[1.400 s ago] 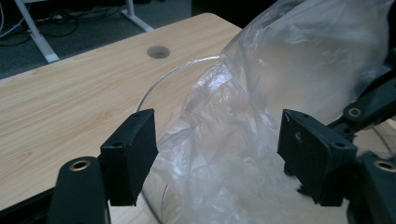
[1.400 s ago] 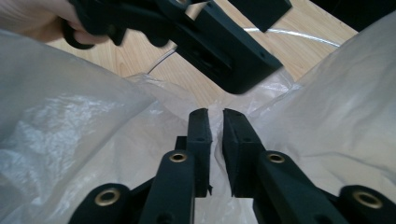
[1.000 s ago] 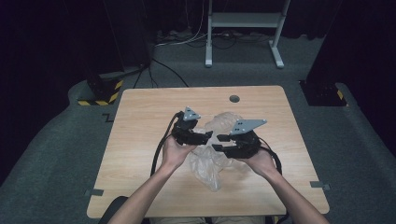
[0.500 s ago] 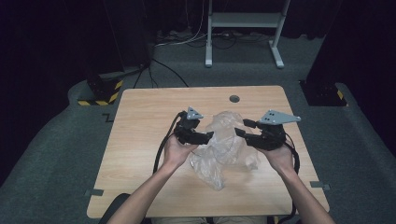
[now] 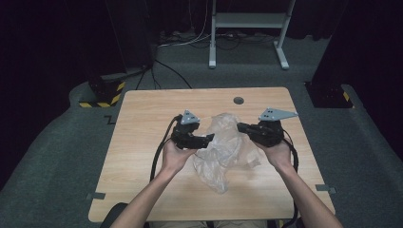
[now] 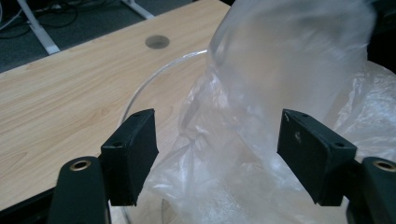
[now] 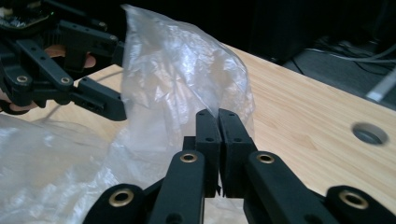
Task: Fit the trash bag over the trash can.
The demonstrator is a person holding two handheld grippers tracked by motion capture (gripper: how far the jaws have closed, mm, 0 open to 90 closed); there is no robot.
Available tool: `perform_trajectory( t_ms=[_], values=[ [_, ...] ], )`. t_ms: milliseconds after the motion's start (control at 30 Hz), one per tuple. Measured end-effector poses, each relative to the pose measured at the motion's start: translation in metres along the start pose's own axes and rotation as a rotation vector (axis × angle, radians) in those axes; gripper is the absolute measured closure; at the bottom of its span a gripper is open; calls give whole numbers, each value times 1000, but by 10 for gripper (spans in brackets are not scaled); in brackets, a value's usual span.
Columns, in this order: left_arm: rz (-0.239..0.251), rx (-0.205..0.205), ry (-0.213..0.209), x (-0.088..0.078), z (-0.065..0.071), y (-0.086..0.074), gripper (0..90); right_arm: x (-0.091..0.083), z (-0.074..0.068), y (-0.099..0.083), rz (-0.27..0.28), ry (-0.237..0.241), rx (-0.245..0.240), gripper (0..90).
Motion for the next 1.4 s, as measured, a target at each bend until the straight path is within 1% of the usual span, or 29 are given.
perform_trajectory(
  t_ms=[100,267,300,333,367,433,500,533,600,633,667,767,800,867,900,1000,1033,1067,1133,1233,1300,1367,1400],
  values=[
    [25,-10,11,-10,-2,-1,285,12,-10,2,-18,38,-38,888],
    [59,-27,32,-26,-8,-3,289,37,-25,-2,-96,94,-99,887],
    [63,-33,34,-28,-9,-4,291,42,-27,-3,-113,101,-109,885],
    [63,-33,34,-28,-9,-4,293,42,-27,-3,-113,101,-109,885],
    [66,-47,32,-32,-11,-6,295,49,-31,-4,-138,117,-123,882],
    [65,-50,30,-35,-12,-8,300,55,-36,-5,-155,134,-136,877],
    [64,-55,24,-36,-12,-9,310,58,-38,-5,-161,142,-143,873],
    [62,-54,20,-37,-11,-10,315,62,-43,-5,-174,159,-158,864],
    [57,-40,5,-37,-8,-11,328,64,-47,-5,-184,168,-183,856],
    [57,-40,5,-37,-8,-11,333,64,-47,-5,-184,168,-183,856],
    [49,-30,-3,-35,-6,-11,337,66,-50,-6,-190,177,-185,848],
    [40,-25,-10,-33,-5,-11,341,65,-50,-6,-189,178,-183,826],
    [37,-30,-16,-30,-4,-11,343,63,-51,-5,-178,179,-172,787],
    [40,-36,-17,-28,-4,-10,346,60,-51,-3,-165,178,-160,750],
    [39,-37,-18,-26,-4,-9,348,58,-51,-2,-159,176,-162,723],
    [36,-38,-21,-23,-4,-8,356,49,-51,1,-129,151,-160,632],
    [26,-21,-20,-18,-4,-7,358,45,-50,3,-117,141,-160,610],
    [22,-21,-21,-16,-3,-7,361,41,-49,5,-103,130,-158,593],
    [11,-5,-16,-11,-3,-6,370,31,-45,9,-73,105,-152,568],
    [-5,7,-24,-4,-1,-5,380,15,-39,13,-42,71,-132,545],
    [-22,14,-24,1,0,-5,385,5,-33,13,-36,47,-121,535],
    [-29,20,-23,3,1,-4,392,-4,-27,12,-31,34,-97,530],
    [-43,30,-21,7,3,-3,394,-8,-24,10,-29,26,-86,528]
  ],
)
Point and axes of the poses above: each handheld gripper's, and its own axes: x roughly forward along the jaws, y roughly out of its top, z roughly to its right, the point moved 6 cm from there along x, roughly forward along the jaws, and after that the axes turned 7 degrees about z, right-handed, at the moved point
